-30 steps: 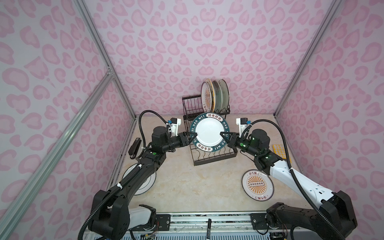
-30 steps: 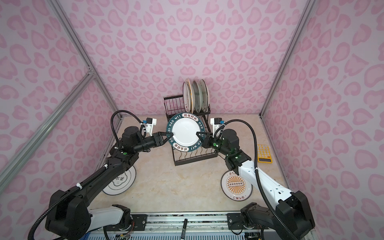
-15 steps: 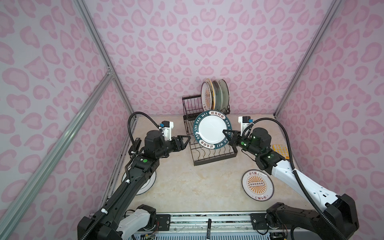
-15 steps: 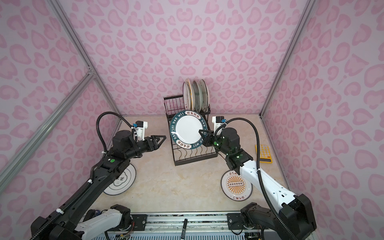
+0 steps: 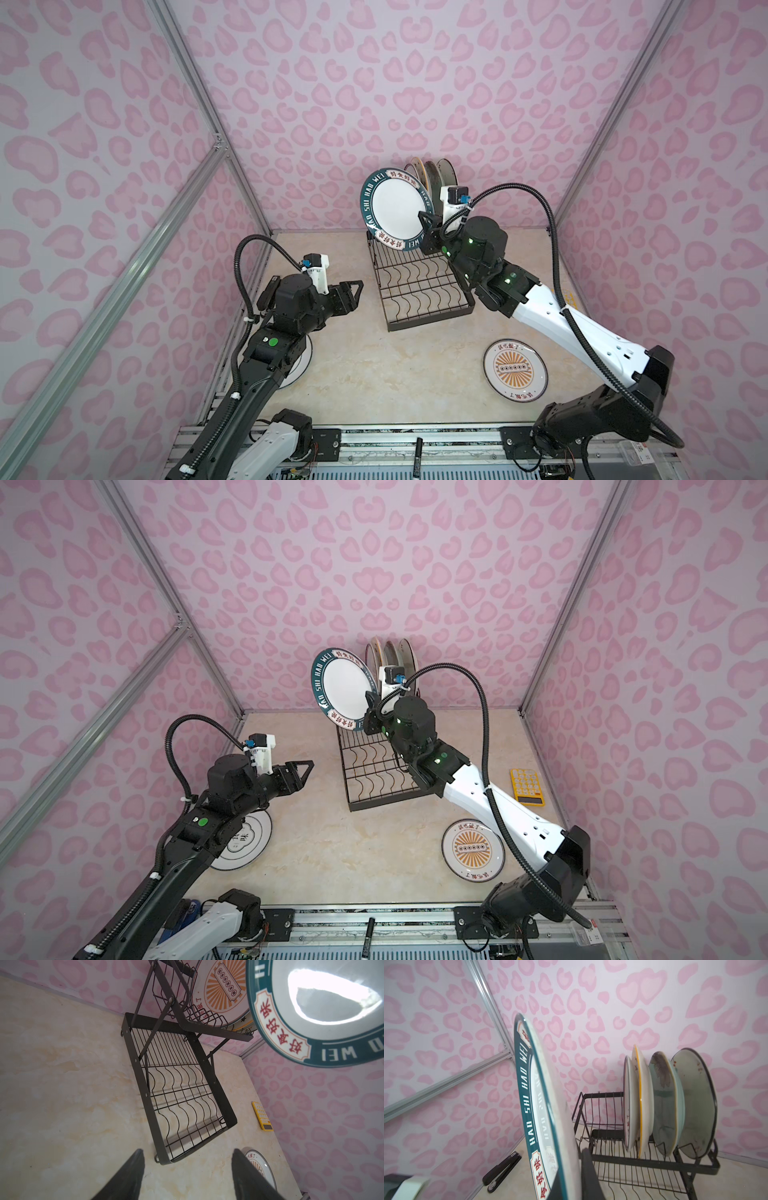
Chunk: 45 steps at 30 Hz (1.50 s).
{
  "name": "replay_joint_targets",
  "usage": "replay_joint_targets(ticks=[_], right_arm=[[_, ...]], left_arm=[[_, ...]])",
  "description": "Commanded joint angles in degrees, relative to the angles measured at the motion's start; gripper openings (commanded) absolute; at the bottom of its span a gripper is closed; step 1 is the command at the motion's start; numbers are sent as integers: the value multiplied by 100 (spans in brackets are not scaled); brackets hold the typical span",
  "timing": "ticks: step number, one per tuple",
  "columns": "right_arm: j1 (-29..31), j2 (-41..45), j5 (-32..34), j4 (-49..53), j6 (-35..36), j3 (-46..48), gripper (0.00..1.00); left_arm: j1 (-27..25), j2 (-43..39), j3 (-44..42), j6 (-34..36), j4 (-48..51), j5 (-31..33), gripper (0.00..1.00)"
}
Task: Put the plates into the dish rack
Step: 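Open the left gripper and carry the plate with the right gripper into the rack, then lower the green-rimmed plate with the right gripper in front of the sunburst plate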
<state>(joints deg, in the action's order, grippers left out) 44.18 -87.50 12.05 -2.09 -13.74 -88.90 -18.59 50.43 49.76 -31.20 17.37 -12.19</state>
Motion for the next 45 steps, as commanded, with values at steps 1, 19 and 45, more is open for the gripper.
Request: replay_joint_targets(ticks=[1,19,45], right_arm=[[90,-467,1003,-110,544,-619,0],[178,-3561,2984,837,1788,-4469,0],[83,-4930,3920,1350,2414,-5862,0]], left_arm=[[2,-112,-10,123,168,113,68],[8,-230,-196,44,119,-38,68],[5,-227,-188,88,136,-109,68]])
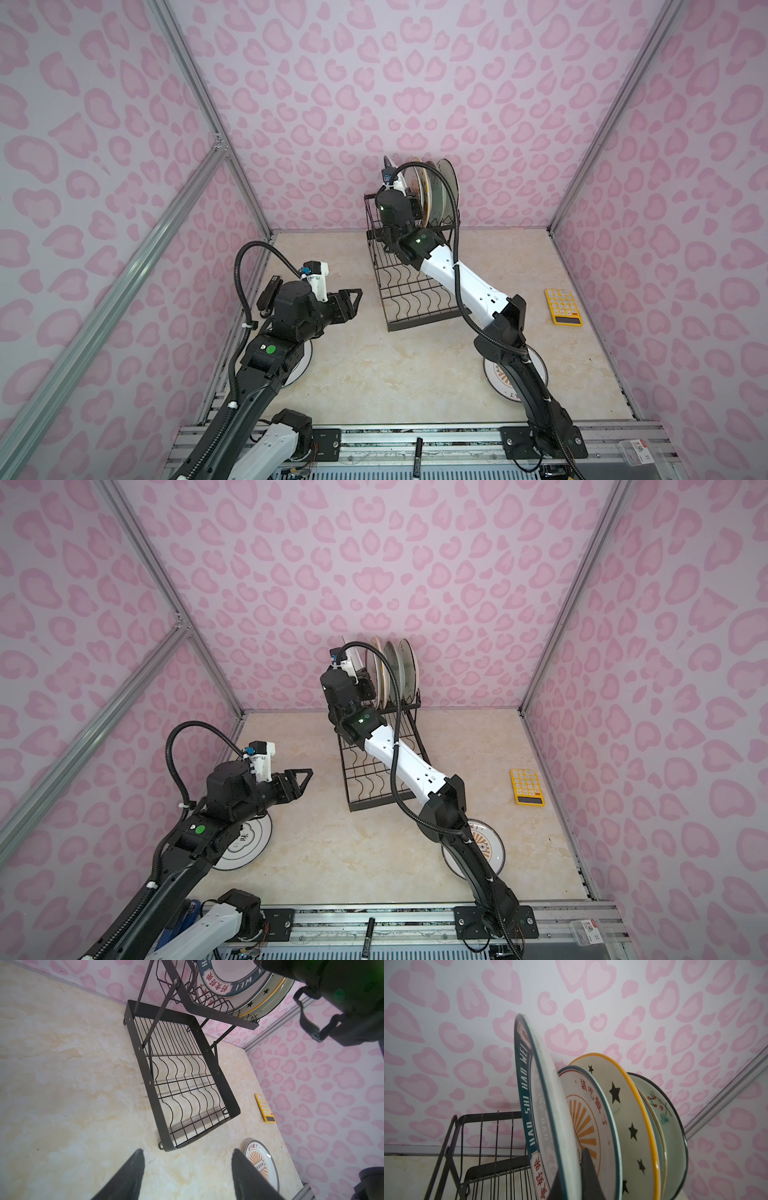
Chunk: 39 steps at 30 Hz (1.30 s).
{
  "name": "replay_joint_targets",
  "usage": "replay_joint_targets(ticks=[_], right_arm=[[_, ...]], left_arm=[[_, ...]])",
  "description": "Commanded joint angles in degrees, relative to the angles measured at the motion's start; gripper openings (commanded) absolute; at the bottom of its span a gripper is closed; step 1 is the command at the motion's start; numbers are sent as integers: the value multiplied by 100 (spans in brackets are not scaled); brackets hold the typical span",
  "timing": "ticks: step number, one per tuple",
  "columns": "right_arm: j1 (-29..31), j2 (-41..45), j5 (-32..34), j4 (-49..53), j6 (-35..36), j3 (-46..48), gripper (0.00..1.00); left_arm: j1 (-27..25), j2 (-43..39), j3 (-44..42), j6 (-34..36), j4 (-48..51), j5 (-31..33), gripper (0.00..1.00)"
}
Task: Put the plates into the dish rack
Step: 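Lower the green-rimmed plate with the right gripper in front of the sunburst plate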
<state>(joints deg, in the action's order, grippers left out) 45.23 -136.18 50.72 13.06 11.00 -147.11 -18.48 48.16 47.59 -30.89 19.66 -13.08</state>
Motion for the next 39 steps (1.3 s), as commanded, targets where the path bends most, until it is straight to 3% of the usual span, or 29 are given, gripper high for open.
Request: replay_joint_targets(ticks=[1,39], right_arm=[[-29,-58,43,-163,-68,-43,0],[20,-249,283,452,-899,-92,0]], left_arm=[[2,0,37,57,-85,-19,68],[11,-59,43,92,11,6,68]])
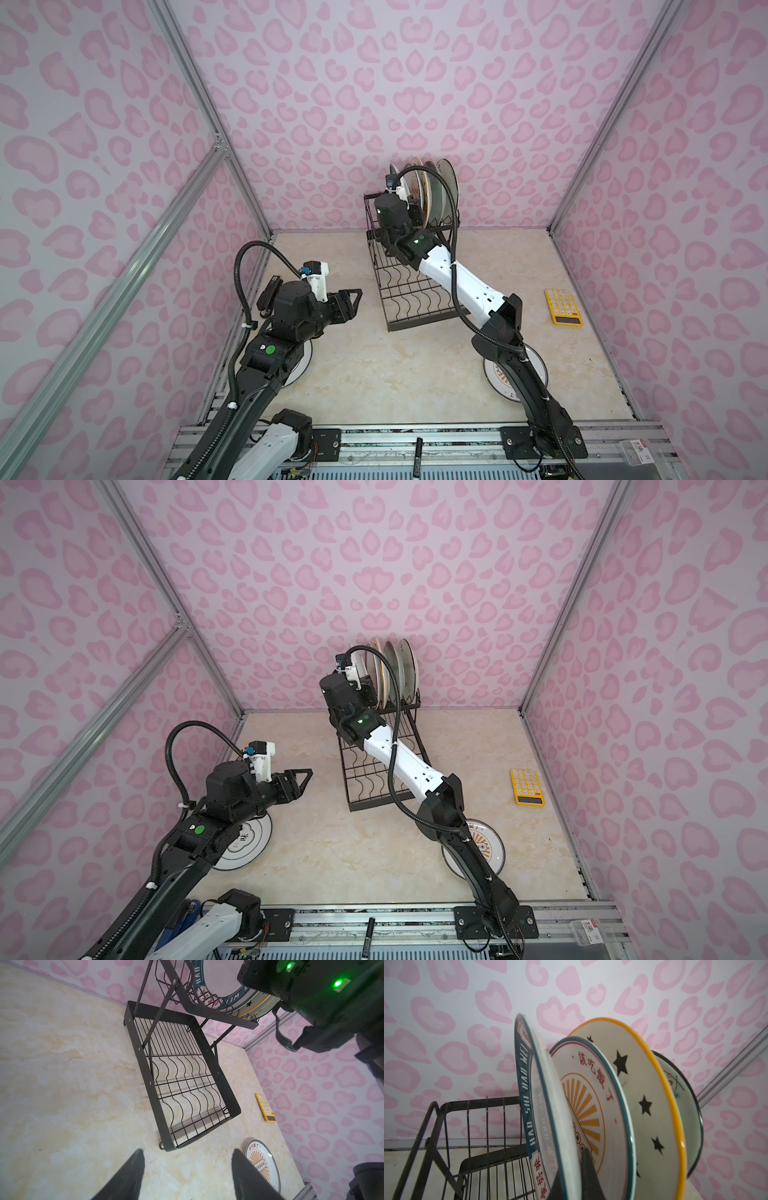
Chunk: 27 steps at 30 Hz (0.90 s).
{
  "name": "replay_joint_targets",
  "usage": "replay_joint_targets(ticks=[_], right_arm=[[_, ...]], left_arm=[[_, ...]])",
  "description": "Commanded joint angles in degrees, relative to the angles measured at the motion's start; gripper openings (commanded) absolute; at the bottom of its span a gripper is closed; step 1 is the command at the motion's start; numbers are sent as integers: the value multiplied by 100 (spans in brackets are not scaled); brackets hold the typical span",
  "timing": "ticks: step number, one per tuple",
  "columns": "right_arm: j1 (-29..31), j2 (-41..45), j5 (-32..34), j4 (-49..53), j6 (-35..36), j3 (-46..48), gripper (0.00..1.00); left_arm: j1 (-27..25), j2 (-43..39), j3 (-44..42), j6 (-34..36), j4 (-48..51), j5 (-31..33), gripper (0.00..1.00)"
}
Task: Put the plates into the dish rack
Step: 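Lower the green-rimmed plate with the right gripper in front of the sunburst plate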
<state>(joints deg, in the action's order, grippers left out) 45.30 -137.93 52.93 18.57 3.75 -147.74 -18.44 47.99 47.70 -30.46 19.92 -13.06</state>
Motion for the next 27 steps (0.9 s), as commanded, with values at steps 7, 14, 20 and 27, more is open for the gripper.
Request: replay_joint_targets(ticks=[7,14,20,27], right_arm=[[23,-28,-53,77,-343,-34,0],[23,12,-168,181,-419,-22,2],[23,77,-230,181,-410,-17,14],[41,185,-252,40,-275,36,29]], left_arm=[[7,-75,21,40,7,14,68],[6,-121,4,40,20,23,68],[7,-141,4,49,51,36,68],[7,-140,14,23,47,49,69]])
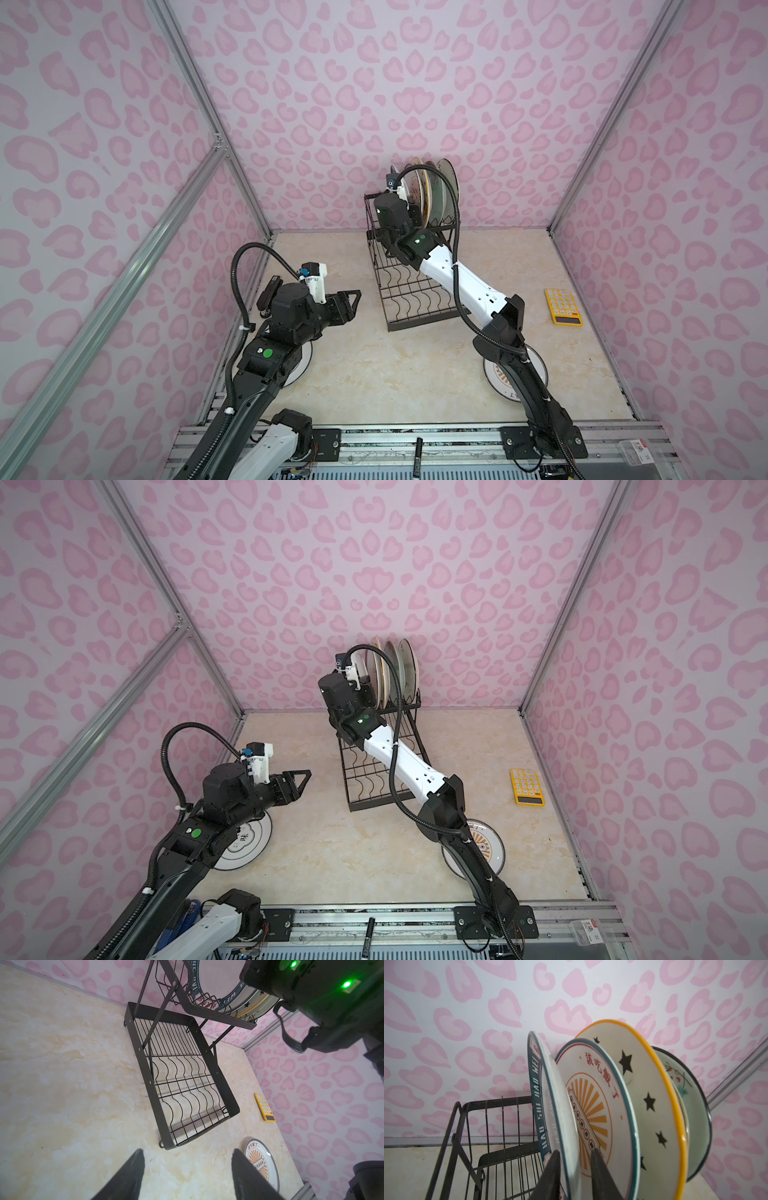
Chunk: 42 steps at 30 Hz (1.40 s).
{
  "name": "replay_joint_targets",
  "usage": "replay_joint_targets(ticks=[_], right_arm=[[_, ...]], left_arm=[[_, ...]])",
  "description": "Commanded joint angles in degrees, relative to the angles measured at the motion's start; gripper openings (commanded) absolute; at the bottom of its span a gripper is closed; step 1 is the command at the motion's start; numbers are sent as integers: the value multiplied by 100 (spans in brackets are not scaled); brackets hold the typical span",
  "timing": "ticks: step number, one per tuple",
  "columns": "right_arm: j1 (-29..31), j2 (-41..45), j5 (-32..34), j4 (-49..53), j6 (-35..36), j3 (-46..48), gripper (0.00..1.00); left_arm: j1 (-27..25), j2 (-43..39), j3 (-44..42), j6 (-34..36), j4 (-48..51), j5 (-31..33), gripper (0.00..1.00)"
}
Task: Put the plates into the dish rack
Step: 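Lower the green-rimmed plate with the right gripper in front of the sunburst plate, then open the right gripper and withdraw it from the rack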
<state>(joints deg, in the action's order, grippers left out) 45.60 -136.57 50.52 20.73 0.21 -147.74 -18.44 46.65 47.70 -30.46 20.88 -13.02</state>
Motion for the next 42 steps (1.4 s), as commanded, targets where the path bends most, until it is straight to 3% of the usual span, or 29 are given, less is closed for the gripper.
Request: replay_joint_targets(ticks=[1,11,18,24,30,37,42], right_arm=[[9,77,-24,-217,108,58,30],[57,493,-156,-549,342,347,42],[78,1040,-344,-800,358,863,43],[54,1571,-893,-839,110,1385,43],[-239,2183,-2179,-454,-661,1901,45],[-1086,3725,-4274,-1337,-1636,4112,47],[-1498,4740,-4604,-1654,-1708,5375,48]], left_arm=[[7,-7,18,22,-41,45,68],[7,36,33,22,-43,71,69],[5,58,33,14,-49,54,69],[7,85,33,-13,-21,61,69],[6,137,73,-22,15,95,69],[7,210,90,-92,17,178,70],[15,352,132,-136,-14,253,70]])
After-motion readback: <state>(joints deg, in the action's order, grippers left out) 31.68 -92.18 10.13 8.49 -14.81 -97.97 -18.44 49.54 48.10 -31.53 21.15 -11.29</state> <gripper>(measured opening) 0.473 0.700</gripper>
